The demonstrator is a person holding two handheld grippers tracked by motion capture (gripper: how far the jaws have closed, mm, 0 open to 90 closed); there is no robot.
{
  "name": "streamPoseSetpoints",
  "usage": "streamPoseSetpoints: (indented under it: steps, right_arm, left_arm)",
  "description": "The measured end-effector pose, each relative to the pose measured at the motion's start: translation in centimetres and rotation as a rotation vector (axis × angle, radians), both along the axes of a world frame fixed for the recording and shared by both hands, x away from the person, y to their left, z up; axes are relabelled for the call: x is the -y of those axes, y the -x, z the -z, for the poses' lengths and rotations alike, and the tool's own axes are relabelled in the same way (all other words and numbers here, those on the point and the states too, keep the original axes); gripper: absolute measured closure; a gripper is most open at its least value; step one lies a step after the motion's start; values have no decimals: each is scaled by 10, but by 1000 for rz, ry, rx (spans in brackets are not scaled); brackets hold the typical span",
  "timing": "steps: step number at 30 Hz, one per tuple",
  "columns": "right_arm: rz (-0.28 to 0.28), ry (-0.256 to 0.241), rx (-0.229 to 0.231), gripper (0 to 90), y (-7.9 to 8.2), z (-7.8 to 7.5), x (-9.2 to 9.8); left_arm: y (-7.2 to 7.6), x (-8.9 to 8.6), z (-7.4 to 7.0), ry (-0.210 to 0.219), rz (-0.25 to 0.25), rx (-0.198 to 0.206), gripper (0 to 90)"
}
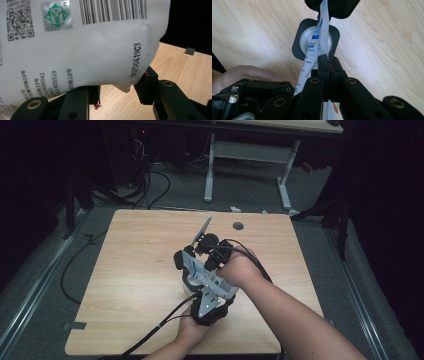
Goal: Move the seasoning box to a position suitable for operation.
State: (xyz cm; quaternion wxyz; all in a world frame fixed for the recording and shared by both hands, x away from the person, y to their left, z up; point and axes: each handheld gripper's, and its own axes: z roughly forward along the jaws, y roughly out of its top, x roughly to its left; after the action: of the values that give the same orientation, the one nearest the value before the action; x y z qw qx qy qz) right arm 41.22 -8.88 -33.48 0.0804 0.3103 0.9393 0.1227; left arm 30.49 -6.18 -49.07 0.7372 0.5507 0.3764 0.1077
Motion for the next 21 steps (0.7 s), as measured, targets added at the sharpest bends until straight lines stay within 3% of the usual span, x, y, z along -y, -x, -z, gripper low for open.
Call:
streamPoseSetpoints:
  steps: [21]
  right_arm:
    - [0,-5,5,900,0,-1,0]
  left_arm:
    - [0,0,-2,4,-1,5,615]
